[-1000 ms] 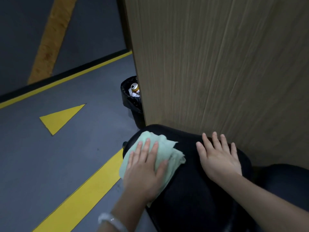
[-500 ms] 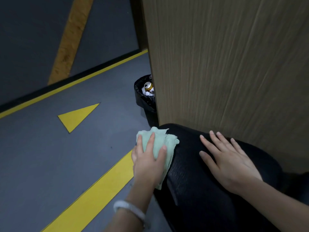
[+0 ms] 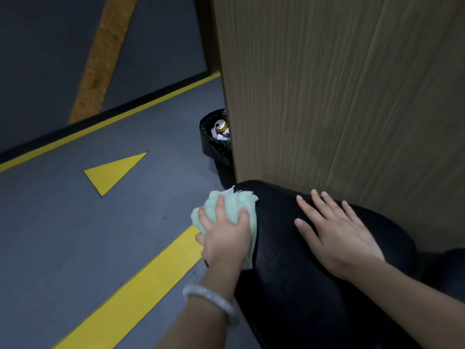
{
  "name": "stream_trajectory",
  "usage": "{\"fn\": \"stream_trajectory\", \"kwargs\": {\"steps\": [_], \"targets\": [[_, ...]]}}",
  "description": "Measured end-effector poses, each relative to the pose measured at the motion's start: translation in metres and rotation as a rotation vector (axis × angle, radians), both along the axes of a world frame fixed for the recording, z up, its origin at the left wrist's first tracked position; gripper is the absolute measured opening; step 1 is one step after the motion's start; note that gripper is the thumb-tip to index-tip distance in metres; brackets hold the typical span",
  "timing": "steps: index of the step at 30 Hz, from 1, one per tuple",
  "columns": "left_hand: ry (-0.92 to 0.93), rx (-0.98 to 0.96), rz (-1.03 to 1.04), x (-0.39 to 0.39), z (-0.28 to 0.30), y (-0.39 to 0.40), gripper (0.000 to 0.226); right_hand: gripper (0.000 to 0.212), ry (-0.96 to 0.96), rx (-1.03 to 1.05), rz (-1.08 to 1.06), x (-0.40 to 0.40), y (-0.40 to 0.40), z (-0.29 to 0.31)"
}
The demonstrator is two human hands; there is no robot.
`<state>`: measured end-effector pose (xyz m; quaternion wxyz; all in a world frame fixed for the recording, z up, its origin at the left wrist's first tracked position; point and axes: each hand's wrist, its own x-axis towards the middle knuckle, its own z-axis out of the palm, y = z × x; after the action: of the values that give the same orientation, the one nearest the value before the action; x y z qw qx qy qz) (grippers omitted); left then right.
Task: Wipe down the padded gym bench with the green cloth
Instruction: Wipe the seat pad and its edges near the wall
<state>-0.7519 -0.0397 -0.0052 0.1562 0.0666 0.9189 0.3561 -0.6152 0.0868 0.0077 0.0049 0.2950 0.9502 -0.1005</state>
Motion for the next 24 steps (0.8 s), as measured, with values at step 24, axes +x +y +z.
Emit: {"fn": "stream_trajectory", "kwargs": {"steps": [24], "targets": [[-0.045,-0.016,0.124,0.022,-0.002,0.001,0.065,0.075,0.082,0.035,0.007,0.002,0.002,-0.010]]}}
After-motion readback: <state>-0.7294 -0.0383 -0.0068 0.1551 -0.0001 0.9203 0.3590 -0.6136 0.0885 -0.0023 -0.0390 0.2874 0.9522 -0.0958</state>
